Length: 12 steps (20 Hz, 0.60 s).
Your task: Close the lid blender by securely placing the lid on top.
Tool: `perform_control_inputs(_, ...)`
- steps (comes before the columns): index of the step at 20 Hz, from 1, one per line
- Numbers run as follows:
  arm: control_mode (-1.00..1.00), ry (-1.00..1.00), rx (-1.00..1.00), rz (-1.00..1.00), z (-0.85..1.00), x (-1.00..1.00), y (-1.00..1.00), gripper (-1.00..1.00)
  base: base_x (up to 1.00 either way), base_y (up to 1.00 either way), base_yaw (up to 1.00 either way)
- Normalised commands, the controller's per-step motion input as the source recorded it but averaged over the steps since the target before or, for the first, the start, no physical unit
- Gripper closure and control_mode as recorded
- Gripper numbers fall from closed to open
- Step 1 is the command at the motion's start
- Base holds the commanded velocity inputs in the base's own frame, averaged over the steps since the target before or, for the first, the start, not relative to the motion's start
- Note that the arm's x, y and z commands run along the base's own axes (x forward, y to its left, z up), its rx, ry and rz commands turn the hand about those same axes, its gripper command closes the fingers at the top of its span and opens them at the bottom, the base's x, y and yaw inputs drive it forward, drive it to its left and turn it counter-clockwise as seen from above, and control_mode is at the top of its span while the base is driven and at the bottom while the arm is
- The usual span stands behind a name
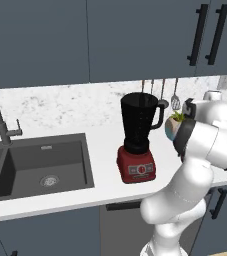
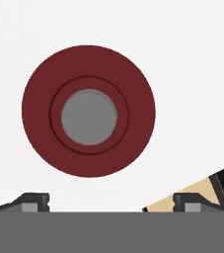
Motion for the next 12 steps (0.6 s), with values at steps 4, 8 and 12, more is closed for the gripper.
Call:
perform_control_inputs(4,-1.0,0.0,0.0,0.0,-0.37,0.26,-0.02,-1.0,0.0,0.0,0.0)
perform_control_inputs(8,-1.0,0.0,0.0,0.0,-0.3,0.23,0.0,-1.0,0.0,0.0,0.0)
perform_control_inputs(12,-1.0,0.0,0.0,0.0,-0.34,0.1,0.0,-1.0,0.0,0.0,0.0)
